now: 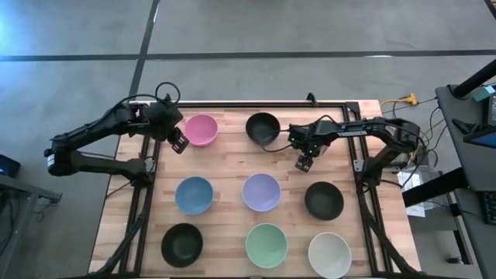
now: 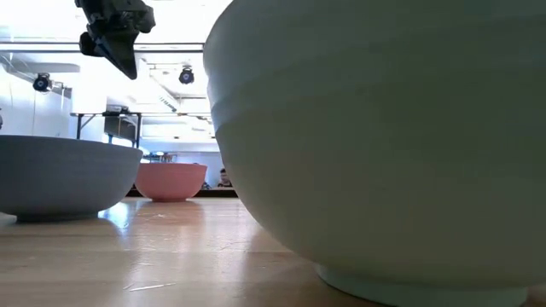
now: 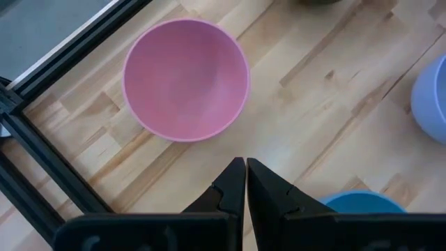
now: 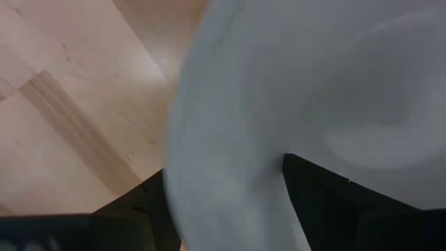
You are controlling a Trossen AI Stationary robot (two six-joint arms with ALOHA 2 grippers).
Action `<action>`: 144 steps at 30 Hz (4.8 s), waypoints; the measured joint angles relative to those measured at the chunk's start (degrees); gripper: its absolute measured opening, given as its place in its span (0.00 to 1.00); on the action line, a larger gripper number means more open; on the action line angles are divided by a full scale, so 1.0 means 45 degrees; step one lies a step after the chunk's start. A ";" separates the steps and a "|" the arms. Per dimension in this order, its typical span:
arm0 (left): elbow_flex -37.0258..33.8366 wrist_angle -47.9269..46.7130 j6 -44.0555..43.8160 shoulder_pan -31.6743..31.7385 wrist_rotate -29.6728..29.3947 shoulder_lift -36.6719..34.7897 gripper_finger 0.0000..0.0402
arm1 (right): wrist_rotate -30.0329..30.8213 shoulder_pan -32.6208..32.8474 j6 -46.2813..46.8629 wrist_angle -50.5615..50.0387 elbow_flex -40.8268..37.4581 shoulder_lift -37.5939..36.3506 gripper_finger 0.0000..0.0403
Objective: Nest bowls inside each other
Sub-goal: Stack the top white bowl on top of the purple bowl
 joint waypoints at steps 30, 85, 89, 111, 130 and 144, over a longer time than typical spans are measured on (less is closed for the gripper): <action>0.0126 0.0124 -0.0713 0.0000 0.0900 0.0522 0.00 | 0.0129 0.0006 -0.0476 0.0185 0.0063 -0.0376 0.07; 0.0005 0.2202 -0.1671 -0.0024 0.1165 0.0585 0.00 | -0.0349 0.0832 -0.0709 0.1810 -0.2106 -0.4842 0.44; -0.0018 0.2207 -0.1676 -0.0024 0.1170 0.0585 0.00 | -0.0357 0.0832 -0.0850 0.1970 -0.2113 -0.3813 0.45; -0.0063 0.2193 -0.1666 -0.0019 0.1213 0.0658 0.00 | -0.0737 0.0836 -0.1600 0.1923 -0.1289 -0.3358 0.04; -0.0063 0.2202 -0.1638 -0.0019 0.1199 0.0658 0.00 | -0.2223 0.1200 -0.2471 0.2006 0.2155 -0.5173 0.03; -0.0253 0.1601 -0.0961 -0.0029 0.1126 0.0653 0.00 | -0.0291 0.5685 -0.6712 0.1290 0.4941 -0.3023 0.03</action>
